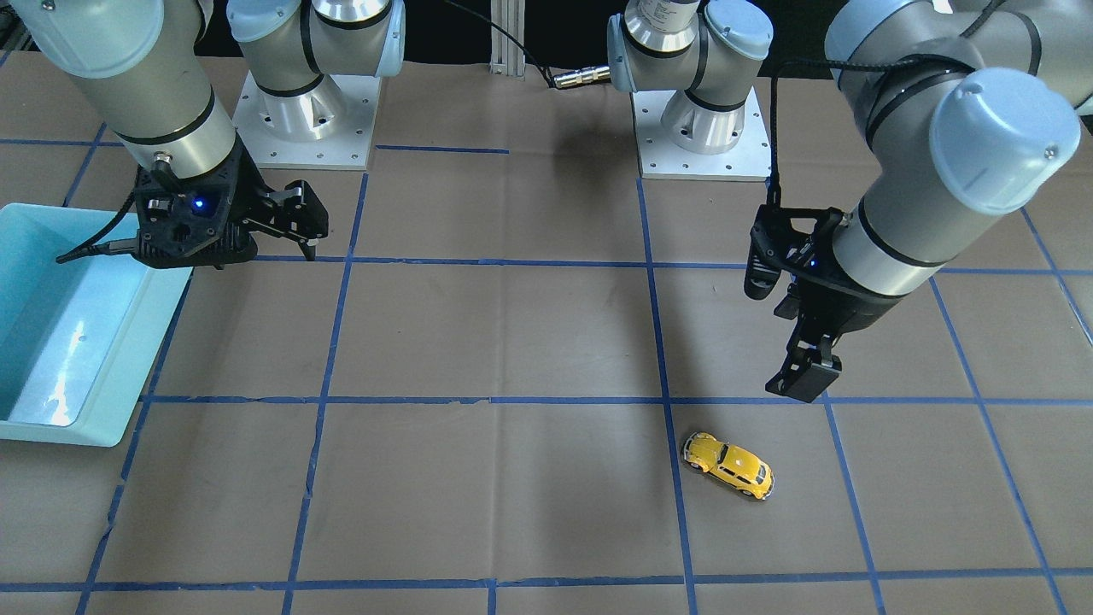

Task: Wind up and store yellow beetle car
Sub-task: 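Lower the left gripper toward the car, aligning with its length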

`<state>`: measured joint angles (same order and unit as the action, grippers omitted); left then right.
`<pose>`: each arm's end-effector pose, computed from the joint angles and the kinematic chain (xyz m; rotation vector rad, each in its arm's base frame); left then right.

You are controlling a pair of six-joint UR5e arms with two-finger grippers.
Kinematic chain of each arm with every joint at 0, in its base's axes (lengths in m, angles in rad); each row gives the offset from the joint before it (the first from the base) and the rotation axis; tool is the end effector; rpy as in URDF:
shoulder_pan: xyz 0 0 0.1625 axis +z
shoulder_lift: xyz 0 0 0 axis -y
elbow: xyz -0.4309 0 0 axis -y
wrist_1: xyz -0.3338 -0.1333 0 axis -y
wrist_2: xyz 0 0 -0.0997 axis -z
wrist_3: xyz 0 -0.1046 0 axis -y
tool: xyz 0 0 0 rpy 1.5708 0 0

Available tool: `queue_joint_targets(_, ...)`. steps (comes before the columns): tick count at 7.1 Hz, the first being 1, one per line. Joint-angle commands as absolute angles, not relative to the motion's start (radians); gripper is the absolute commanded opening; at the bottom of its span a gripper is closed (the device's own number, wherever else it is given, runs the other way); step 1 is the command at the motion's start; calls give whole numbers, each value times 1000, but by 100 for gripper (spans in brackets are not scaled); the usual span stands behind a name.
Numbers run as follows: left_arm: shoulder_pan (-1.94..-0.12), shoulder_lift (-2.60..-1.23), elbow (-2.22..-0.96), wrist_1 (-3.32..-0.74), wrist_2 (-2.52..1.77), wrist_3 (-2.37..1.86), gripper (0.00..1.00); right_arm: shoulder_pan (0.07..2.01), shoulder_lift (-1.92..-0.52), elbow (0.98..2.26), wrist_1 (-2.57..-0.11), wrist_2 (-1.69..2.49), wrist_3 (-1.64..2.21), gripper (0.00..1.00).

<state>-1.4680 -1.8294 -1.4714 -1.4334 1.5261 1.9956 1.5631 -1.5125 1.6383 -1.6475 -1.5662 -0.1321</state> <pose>-0.0821 -0.5485 0.4195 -2.5147 -1.8130 0.0432 0.1303 -0.4517 0.4414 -0.1946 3.1266 0.0762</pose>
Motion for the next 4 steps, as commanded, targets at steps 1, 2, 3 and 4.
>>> queue_joint_targets(1,-1468,-1877,-1498,-1360,1525,2014,100,1563,-1513,1638,-1647,-1566,-132,100)
queue_joint_targets(2,-1468,-1899,-1508,-1338,1526,2014,100,1563,-1513,1638,-1647,-1566,-133,100)
queue_joint_targets(3,-1468,-1913,-1512,-1318,1526,2014,100,1563,-1513,1640,-1647,-1566,-132,100)
queue_joint_targets(4,-1468,-1928,-1532,-1263,1546,2014,100,1563,-1513,1640,-1647,-1566,-132,100)
